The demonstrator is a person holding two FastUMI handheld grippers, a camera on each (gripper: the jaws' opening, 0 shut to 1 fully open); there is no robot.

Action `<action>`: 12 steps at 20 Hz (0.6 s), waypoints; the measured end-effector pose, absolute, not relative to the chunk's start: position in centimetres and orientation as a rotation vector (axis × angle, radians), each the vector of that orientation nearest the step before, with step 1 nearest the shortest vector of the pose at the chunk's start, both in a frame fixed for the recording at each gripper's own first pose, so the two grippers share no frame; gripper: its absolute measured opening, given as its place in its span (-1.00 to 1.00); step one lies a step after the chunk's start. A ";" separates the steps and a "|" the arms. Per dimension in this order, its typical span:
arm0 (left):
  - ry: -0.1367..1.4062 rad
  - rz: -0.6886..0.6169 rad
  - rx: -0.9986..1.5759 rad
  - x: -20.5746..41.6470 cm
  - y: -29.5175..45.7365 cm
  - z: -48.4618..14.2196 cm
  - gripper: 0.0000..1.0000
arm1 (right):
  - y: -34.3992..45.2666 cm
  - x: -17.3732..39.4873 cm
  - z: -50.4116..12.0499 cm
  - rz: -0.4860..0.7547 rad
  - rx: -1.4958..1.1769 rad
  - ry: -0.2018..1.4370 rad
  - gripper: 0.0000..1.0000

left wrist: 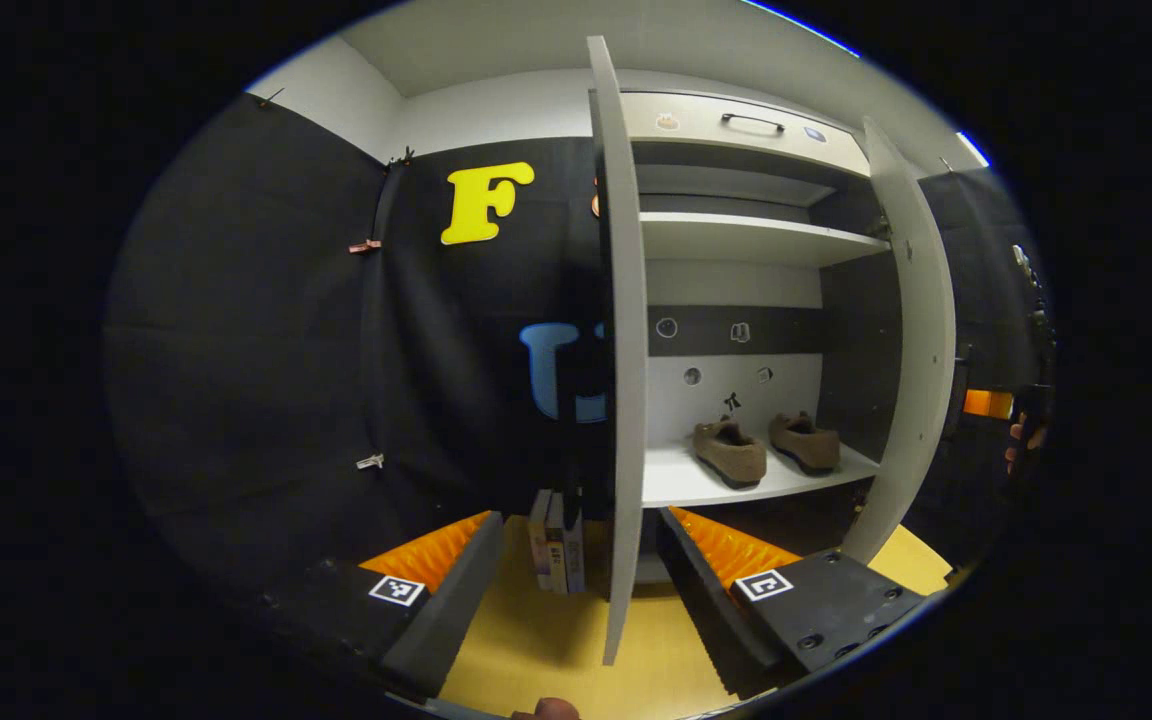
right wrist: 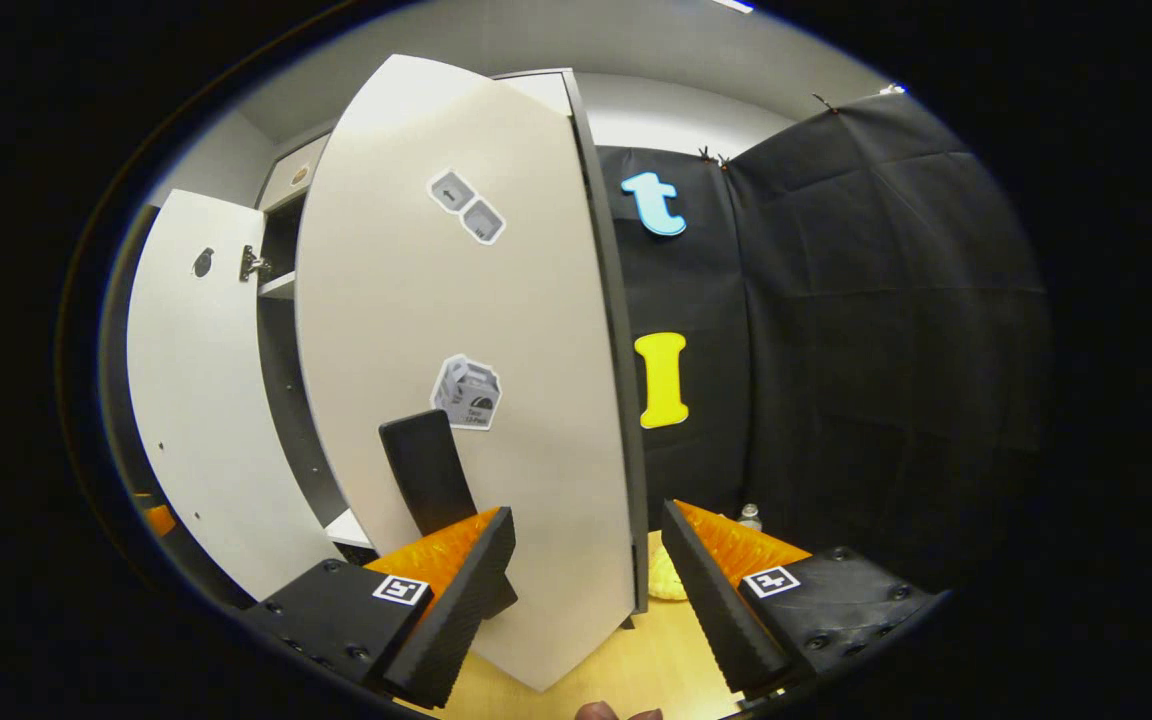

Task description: Grab one shoe with the right hand and put it into the shoe cabinet, grab the other shoe with the left hand and put it into the shoe cabinet; then close the right door with the right hand and the left door with the left hand.

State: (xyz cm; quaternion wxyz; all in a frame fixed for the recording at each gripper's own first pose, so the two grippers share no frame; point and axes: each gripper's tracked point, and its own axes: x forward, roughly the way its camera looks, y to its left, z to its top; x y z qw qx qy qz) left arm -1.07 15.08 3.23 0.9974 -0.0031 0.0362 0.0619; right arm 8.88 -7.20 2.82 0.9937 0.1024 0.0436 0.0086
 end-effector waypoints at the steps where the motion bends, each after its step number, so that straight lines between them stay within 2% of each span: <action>1: 0.074 0.136 -0.006 -1.0 15.9 3.2 0.94 | -6.0 8.7 2.7 0.044 0.201 0.097 1.00; 7: 0.100 0.184 -0.019 0.3 20.8 2.5 0.94 | -2.8 6.6 2.2 0.106 0.158 0.108 0.96; 12: 0.073 0.224 0.018 3.2 23.5 3.0 0.94 | -3.1 5.1 2.5 0.100 0.168 0.106 0.96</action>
